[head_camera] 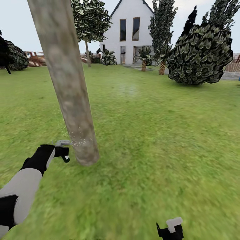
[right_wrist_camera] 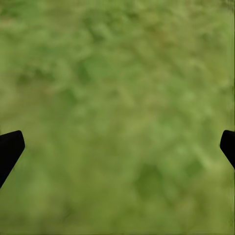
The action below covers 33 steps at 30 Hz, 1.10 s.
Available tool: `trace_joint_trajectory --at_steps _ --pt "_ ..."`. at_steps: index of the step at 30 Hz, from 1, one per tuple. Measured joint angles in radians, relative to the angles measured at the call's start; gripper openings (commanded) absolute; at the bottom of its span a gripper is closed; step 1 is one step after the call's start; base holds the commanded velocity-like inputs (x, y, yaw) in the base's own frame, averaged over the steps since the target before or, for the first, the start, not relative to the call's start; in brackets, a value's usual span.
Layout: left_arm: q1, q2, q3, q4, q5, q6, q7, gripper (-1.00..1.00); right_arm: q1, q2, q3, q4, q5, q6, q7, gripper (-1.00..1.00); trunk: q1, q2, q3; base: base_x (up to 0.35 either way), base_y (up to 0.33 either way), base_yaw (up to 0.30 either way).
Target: In the garden, pick up the pesticide atomizer on the floor and spray pesticide onto both trees until each tree trunk is fully covered.
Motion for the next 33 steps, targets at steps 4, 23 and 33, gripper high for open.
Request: trace_joint_trajectory --at_steps 4,23,33 --pt "-0.012 0.048 0.002 -0.005 -0.01 0.001 -0.011 -1.0 0.0 0.0 -0.001 0.0 0.0 0.0 0.0 1.0 0.0 0.0 0.0 0.0 0.0 0.028" --pt "-0.108 -0.016 -0.074 -0.183 -0.008 0.22 -0.052 -1.0 0.0 0.0 -0.001 0.002 0.001 0.0 0.0 1.0 0.0 0.0 0.0 0.0 0.0 0.0" --pt "-0.138 -0.017 -0.076 -0.235 -0.007 0.275 -0.115 -1.0 0.0 -0.003 -0.001 0.002 0.001 -0.001 0.0 1.0 0.0 0.0 0.0 0.0 0.0 0.0"
